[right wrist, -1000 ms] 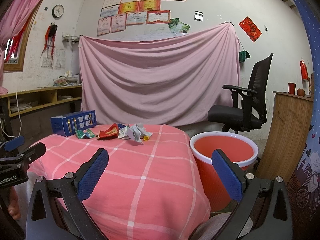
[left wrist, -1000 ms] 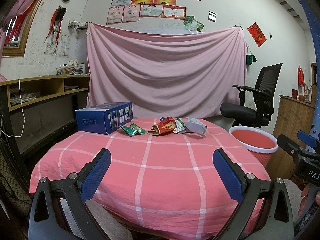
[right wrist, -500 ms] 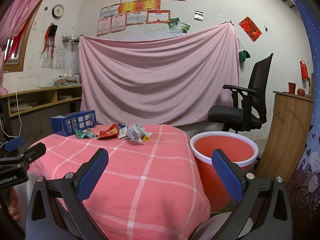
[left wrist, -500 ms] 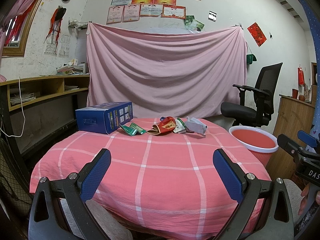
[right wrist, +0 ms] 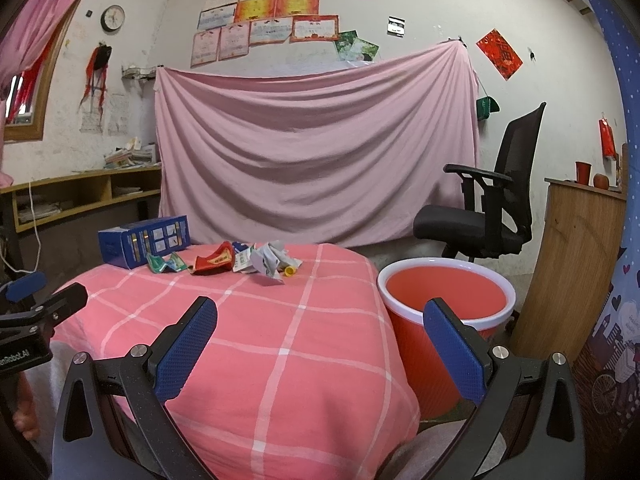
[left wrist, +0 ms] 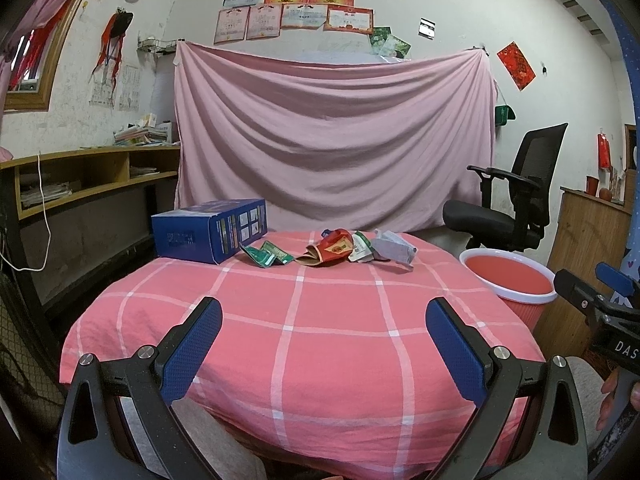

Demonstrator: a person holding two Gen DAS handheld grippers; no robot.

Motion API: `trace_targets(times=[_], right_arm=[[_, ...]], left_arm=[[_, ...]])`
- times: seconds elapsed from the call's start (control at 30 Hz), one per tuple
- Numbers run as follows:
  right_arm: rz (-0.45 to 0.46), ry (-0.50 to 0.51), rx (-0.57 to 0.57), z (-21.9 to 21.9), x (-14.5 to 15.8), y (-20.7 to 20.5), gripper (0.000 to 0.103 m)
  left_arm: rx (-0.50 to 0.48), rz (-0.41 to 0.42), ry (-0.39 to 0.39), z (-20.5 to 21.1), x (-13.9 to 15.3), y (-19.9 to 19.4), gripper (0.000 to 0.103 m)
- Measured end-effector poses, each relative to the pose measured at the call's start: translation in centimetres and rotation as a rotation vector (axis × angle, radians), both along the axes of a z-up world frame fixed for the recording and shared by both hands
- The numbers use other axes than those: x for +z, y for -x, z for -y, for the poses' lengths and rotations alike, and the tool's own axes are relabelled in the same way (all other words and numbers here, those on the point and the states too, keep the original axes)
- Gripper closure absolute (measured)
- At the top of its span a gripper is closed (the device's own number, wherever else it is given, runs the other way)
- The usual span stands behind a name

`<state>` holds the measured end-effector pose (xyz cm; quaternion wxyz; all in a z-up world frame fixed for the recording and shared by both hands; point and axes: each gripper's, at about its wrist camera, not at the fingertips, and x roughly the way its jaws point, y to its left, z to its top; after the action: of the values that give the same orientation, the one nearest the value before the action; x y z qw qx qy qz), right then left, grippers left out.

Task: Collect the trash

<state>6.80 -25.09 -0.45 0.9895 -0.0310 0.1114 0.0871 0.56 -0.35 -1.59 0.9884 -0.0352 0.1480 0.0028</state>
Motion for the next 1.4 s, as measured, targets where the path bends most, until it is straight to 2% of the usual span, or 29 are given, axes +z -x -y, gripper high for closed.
trace_targets(times=[0.63,1.03,1.13,1.27,1.4], right_arm=[[-0.038,-0.02,-0.014,0.3,0.1,-0.7,0.0],[-0.059,-0.02,-0.009,0.3,0.3,-2.0,0.0],[-0.069,-0.029,-0.007,0.4,0.5,-2.9,0.0],[-0.063,-0.006,-0.005,0.3,1.0,-4.3,0.0],[0.012,0.036,-0.017,0.2,2.3,-5.5,0.0]], left_arm=[[-0.04,-0.06,0.039,-0.4,0.2,-0.7,0.003],[0.077,-0.054,0.053,-1.6,0.4,-1.9,0.003],[0.085,-0.027,0.025,-1.5,0.7,-2.6,0.003],[0.098,0.027,-0.051,-0.8,1.3,-4.3,0.003],[0.1,0.084,-0.087,-0.1,1.9,-6.8,0.003]])
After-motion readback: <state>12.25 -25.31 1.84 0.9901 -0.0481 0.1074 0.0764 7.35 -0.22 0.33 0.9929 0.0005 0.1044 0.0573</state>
